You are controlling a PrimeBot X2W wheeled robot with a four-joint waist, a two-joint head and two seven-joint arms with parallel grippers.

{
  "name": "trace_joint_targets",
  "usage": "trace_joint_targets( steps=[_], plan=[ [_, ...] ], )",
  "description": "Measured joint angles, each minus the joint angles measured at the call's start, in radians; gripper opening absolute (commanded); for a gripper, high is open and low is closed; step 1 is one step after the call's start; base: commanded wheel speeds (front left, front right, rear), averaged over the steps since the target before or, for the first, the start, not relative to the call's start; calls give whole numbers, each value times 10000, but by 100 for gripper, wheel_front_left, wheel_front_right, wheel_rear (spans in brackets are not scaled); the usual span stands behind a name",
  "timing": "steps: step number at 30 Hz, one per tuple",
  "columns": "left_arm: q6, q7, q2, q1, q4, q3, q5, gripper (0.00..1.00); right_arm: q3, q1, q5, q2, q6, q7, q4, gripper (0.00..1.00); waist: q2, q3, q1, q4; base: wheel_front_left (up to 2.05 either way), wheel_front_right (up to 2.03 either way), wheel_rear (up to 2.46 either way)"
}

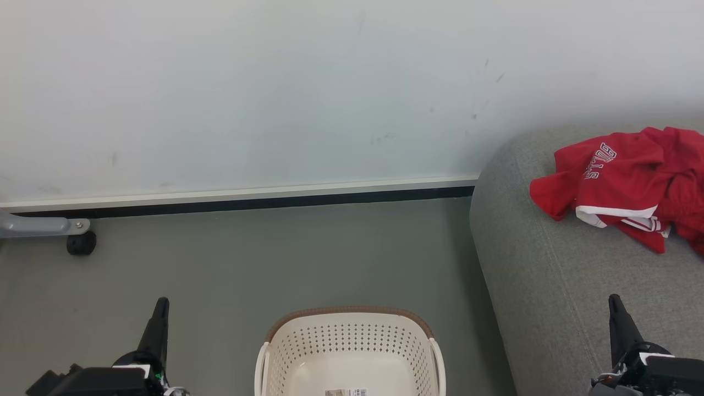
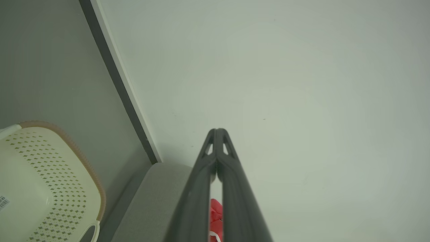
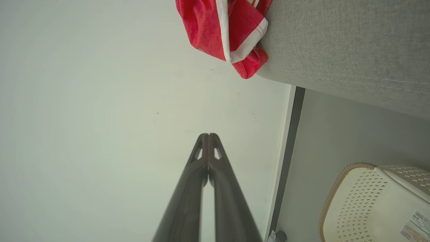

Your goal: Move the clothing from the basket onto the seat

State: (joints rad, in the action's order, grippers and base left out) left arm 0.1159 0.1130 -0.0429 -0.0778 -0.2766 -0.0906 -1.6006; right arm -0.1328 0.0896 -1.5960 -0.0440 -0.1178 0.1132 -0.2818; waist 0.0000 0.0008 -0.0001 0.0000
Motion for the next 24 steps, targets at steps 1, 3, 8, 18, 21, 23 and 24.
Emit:
trace_joint_targets(
  steps=[1, 3, 8, 18, 21, 23, 24],
  plan=[
    [0, 0, 0, 0, -2, 0, 0, 0, 0, 0, 0, 0, 0, 0, 0, 0, 0, 0, 0, 0, 0, 0, 0],
    [0, 0, 0, 0, -2, 0, 0, 0, 0, 0, 0, 0, 0, 0, 0, 0, 0, 0, 0, 0, 0, 0, 0],
    [2, 0, 0, 0, -2, 2, 0, 0, 0, 0, 0, 0, -12, 0, 0, 0, 0, 0, 0, 0, 0, 0, 0],
    [2, 0, 0, 0, -6, 2, -2, 0, 2, 0, 0, 0, -12, 0, 0, 0, 0, 0, 0, 0, 0, 0, 0],
    [4, 0, 0, 0, -6, 2, -2, 0, 2, 0, 0, 0, -12, 0, 0, 0, 0, 0, 0, 0, 0, 0, 0],
    [52, 0, 0, 0, -8, 2, -2, 0, 2, 0, 0, 0, -12, 0, 0, 0, 0, -1, 0, 0, 0, 0, 0],
    [69, 0, 0, 0, -8, 2, -2, 0, 2, 0, 0, 0, -12, 0, 0, 0, 0, -1, 0, 0, 0, 0, 0]
  ],
)
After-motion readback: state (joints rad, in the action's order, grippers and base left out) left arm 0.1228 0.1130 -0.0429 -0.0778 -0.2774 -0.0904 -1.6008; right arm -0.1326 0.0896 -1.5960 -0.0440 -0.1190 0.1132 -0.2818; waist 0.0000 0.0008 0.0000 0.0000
